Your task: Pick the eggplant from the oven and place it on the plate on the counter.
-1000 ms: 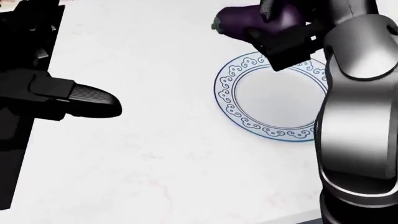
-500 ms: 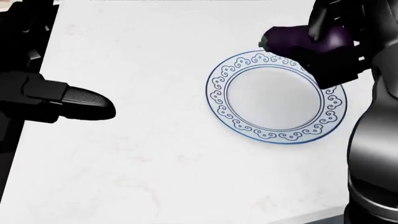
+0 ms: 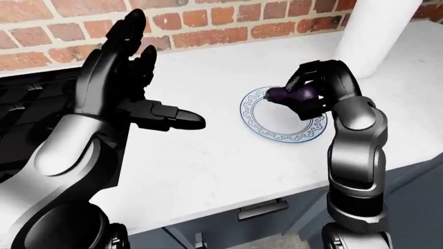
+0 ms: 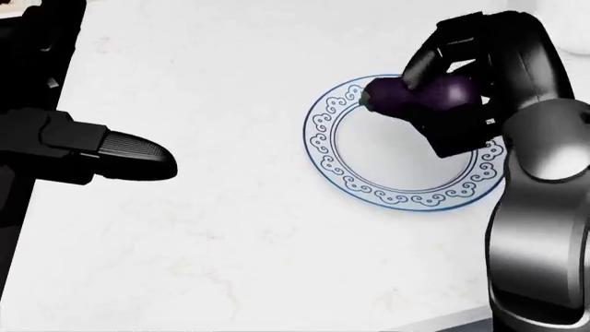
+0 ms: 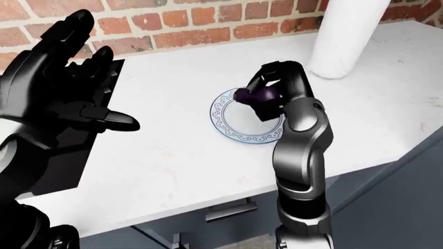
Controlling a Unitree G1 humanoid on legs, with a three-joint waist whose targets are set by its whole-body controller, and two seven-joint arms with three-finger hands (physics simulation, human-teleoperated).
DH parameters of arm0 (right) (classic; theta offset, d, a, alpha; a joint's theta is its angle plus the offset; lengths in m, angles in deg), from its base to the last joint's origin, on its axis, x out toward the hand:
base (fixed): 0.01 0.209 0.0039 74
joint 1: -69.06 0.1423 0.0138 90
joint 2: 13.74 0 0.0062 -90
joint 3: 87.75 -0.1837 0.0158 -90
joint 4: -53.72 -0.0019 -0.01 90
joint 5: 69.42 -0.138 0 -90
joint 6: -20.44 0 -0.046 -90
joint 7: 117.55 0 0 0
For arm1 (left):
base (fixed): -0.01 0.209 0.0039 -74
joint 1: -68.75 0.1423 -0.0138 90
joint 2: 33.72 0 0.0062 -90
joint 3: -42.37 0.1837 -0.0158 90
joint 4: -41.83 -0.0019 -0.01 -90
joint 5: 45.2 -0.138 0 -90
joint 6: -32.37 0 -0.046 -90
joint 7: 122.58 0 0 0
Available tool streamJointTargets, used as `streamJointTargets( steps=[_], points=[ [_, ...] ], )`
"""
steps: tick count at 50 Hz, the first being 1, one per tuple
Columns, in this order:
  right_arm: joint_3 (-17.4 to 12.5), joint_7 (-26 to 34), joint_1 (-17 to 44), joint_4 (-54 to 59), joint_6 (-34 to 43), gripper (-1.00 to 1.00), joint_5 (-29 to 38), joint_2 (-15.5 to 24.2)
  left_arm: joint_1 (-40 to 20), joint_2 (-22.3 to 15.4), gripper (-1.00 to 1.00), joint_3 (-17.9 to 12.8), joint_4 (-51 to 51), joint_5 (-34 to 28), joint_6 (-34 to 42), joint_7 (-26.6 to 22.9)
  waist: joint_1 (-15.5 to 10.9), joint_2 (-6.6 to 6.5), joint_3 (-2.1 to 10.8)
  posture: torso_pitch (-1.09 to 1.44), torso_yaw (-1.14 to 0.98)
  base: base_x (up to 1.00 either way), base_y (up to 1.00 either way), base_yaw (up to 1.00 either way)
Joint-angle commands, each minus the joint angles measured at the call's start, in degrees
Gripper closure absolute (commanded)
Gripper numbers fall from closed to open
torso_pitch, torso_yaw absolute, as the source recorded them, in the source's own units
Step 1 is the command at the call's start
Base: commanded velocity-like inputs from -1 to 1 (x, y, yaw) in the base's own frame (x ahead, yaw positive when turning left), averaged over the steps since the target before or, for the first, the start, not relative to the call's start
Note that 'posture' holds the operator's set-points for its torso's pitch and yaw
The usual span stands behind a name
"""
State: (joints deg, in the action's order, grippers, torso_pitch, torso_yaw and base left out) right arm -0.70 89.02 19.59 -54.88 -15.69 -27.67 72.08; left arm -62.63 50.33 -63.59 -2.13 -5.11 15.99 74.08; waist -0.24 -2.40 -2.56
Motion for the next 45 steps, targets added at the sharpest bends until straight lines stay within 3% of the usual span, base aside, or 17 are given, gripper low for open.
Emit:
streamJointTargets(
  steps=[1,9,16,17,23,32,39,45],
  points=[
    [-0.1,-0.8,1.5,-1.9,-1.9,0.45,0.3,0.3,-1.5,-0.6,-1.00,-1.1,0.8,0.0,-1.4,0.2,0.1,0.29,1.26,0.00,0.00,0.00,0.00,0.00],
    [0.7,-0.4,-0.4,-2.1,-3.3,0.40,0.8,-0.5,-1.0,-1.3,-1.00,-1.6,0.6,0.6,-2.0,0.2,0.2,0.46,1.31,0.00,0.00,0.00,0.00,0.00],
    [0.3,-0.4,-1.3,-1.8,-4.5,0.21,0.7,-0.8,-0.5,-1.3,-1.00,-1.1,0.4,0.5,-2.9,0.2,0.2,0.42,1.38,0.00,0.00,0.00,0.00,0.00],
    [0.1,-1.5,-1.9,-0.4,-6.0,-0.05,0.1,-1.1,0.0,-1.4,-1.00,-0.8,0.2,0.0,-3.6,-0.1,0.2,0.44,1.39,0.00,0.00,0.00,0.00,0.00],
    [0.2,-1.0,-2.2,-1.1,-5.7,-0.30,0.1,-1.0,-0.4,-1.2,-1.00,-1.1,0.5,0.2,-3.0,0.1,0.2,0.45,1.54,0.00,0.00,0.00,0.00,0.00],
    [0.1,0.8,-1.0,-2.5,-4.3,-0.35,0.8,-0.2,-0.1,-0.9,-1.00,-0.5,0.5,-0.5,-3.2,-0.2,0.1,0.57,1.51,0.00,0.00,0.00,0.00,0.00],
    [0.0,6.6,2.5,-7.3,0.9,-0.33,3.9,1.9,-1.5,-0.7,-1.00,-1.0,0.8,0.0,-1.7,0.1,0.1,0.67,1.28,0.00,0.00,0.00,0.00,0.00],
    [-1.2,14.2,7.7,-12.9,7.2,-0.36,7.6,5.6,-2.1,-2.5,-1.00,-6.2,1.7,5.3,-0.1,2.1,0.0,0.84,0.80,0.00,0.00,0.00,0.00,0.00]
  ],
)
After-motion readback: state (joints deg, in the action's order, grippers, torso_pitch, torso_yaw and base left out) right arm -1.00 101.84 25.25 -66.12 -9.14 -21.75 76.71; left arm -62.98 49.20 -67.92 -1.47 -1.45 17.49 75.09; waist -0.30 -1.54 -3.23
